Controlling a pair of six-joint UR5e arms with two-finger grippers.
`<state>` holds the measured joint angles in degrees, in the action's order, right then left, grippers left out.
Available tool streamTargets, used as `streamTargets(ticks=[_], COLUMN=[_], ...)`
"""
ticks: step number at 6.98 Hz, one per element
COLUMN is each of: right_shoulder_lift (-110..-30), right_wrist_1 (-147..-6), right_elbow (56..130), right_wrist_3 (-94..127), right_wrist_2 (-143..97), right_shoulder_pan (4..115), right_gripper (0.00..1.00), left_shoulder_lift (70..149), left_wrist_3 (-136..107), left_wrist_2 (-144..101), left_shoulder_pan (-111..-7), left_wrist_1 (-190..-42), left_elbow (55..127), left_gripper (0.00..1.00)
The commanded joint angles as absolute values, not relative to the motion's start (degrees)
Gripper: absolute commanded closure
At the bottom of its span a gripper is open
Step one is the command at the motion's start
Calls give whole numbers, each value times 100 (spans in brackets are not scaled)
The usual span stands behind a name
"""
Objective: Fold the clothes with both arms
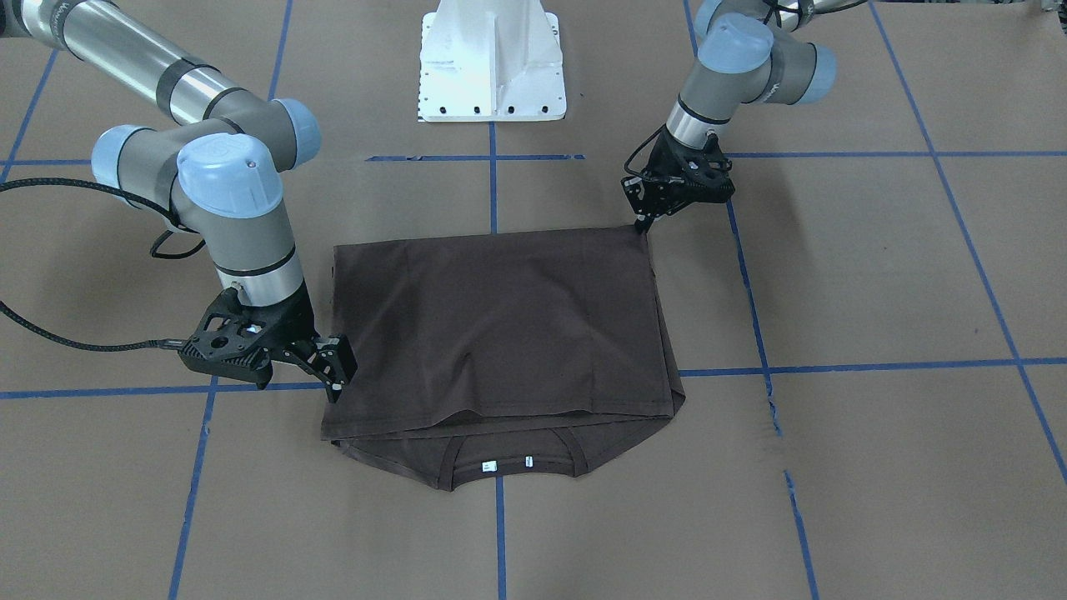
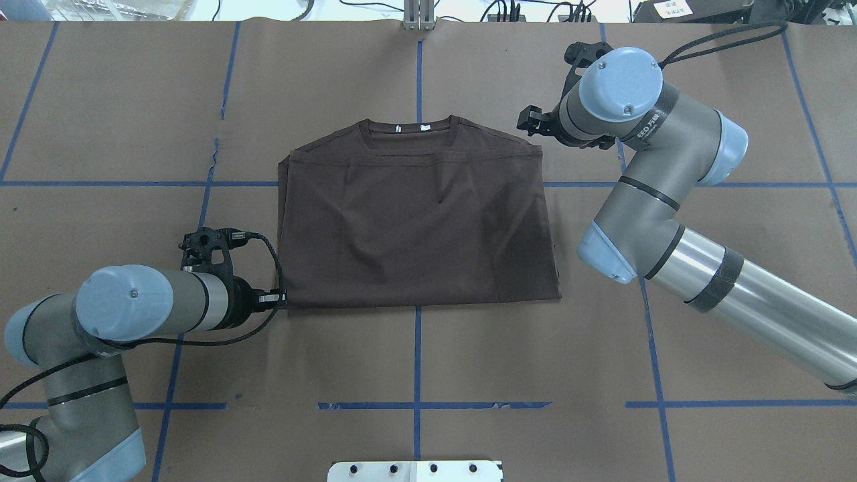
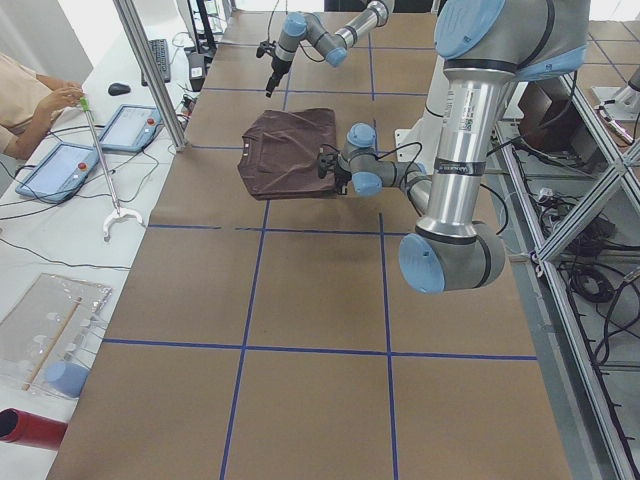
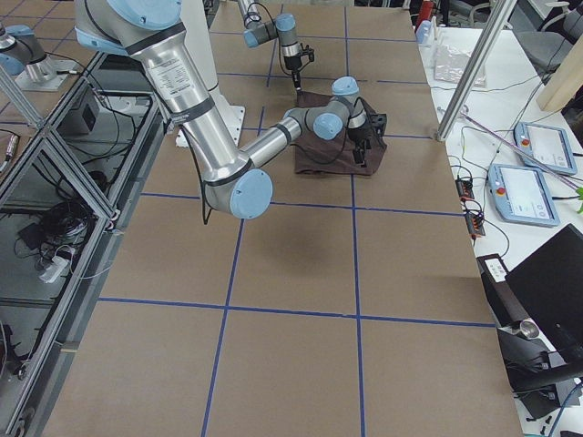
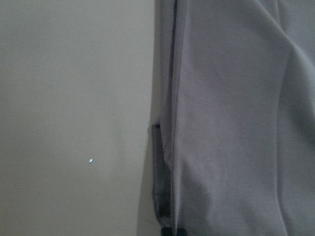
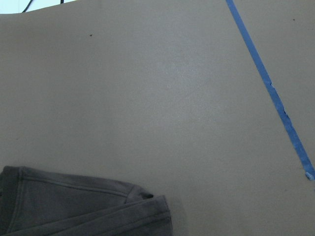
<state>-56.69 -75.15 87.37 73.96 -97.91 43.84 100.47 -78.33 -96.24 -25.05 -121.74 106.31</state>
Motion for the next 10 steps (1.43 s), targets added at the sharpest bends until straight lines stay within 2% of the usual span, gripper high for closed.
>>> streamTargets(ticks=[1, 2, 4, 6, 7, 8, 9, 10], right_shoulder_lift=[-5660, -5669, -5669, -5669, -5669, -5669, -5617, -5512], right_wrist_1=[-7515, -7523, -7523, -7523, -7523, -7523, -7515, -7515], right_elbow=[8736, 8745, 8736, 8736, 8745, 8745, 8745, 8728], right_wrist_3=[7435, 7436, 7444, 7444, 7444, 7453, 7584, 7802], right_wrist_2=[-9782, -9782, -9765, -9756, -9756, -9756, -9756, -9756], right_shoulder_pan=[4377, 4377, 4377, 4377, 4386, 4368, 4307, 4194], right_gripper=[0, 0, 0, 0, 0, 0, 0, 0], left_shoulder_lift=[10116, 10456, 11718, 12652, 13378, 13464, 13334, 13281], left_wrist_3=[-6659, -6088, -5556, -5335, -5344, -5335, -4891, -4295], left_wrist_2=[-9615, -9624, -9615, -9302, -8942, -8930, -8938, -9069], left_shoulder_pan=[-3379, -3932, -4751, -5149, -5168, -5211, -5255, -5430], left_wrist_1=[-12173, -12225, -12278, -13397, -13482, -13509, -13509, -13561], left_elbow=[10182, 9569, 7867, 6047, 5212, 5047, 5071, 5280], left_gripper=[100, 100, 100, 100, 100, 100, 1, 0])
